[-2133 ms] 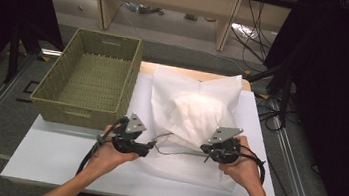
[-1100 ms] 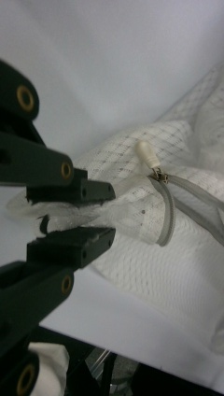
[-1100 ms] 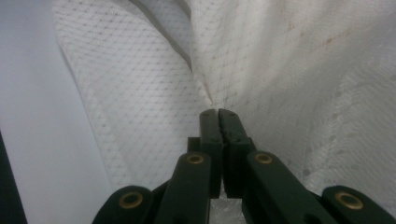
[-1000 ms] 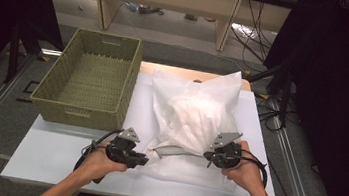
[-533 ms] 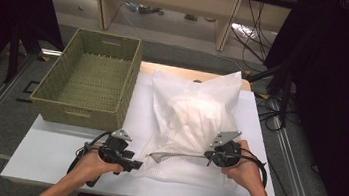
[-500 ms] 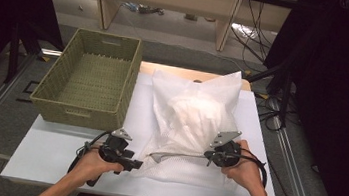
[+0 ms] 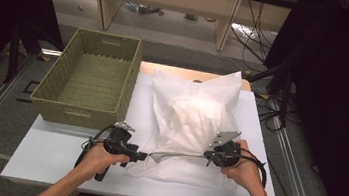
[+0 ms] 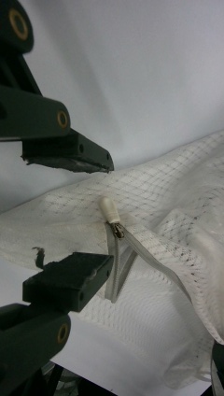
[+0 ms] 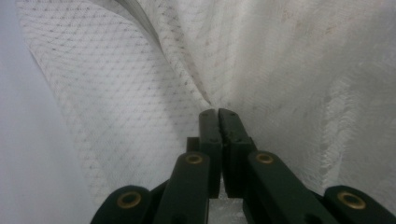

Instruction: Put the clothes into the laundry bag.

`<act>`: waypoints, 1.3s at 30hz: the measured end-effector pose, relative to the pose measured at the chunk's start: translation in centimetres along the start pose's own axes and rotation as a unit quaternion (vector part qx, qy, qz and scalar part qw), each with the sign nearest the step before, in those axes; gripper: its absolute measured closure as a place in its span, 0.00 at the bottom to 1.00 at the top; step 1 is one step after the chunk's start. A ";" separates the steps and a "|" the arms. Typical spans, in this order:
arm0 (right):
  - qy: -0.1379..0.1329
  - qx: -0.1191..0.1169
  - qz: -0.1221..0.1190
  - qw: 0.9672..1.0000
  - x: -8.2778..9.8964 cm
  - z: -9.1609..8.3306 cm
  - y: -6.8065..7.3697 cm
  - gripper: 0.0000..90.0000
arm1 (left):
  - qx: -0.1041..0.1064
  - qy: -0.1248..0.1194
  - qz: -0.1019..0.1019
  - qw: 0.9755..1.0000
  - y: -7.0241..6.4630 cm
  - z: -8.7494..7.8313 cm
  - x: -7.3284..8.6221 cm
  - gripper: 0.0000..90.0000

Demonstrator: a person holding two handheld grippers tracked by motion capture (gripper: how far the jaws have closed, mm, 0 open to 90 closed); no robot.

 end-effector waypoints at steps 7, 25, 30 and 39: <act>-0.001 -0.001 -0.007 1.000 -0.1 0.0 0.0 0.99 | -0.048 0.042 0.077 0.995 -1.0 1.6 1.4 0.50; -0.007 0.006 -0.001 1.000 0.1 -0.3 -0.3 0.98 | -0.107 0.027 0.151 0.982 -1.7 2.2 2.1 0.70; -0.005 0.003 -0.004 1.000 0.0 -0.1 -0.1 0.98 | -0.083 0.032 0.161 0.983 -1.7 2.2 2.0 0.95; -0.008 0.004 -0.003 1.000 0.0 -0.3 -0.3 0.98 | -0.040 0.009 0.139 0.989 -2.3 0.5 2.0 0.96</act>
Point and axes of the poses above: each handheld gripper's, and its own axes: z roughly forward along the jaws, x roughly out of its underside, y roughly to its left, the point moved 5 cm from there along z, roughly forward along the jaws, and after that the axes turned 5 degrees about -z, right-handed, at the moved point
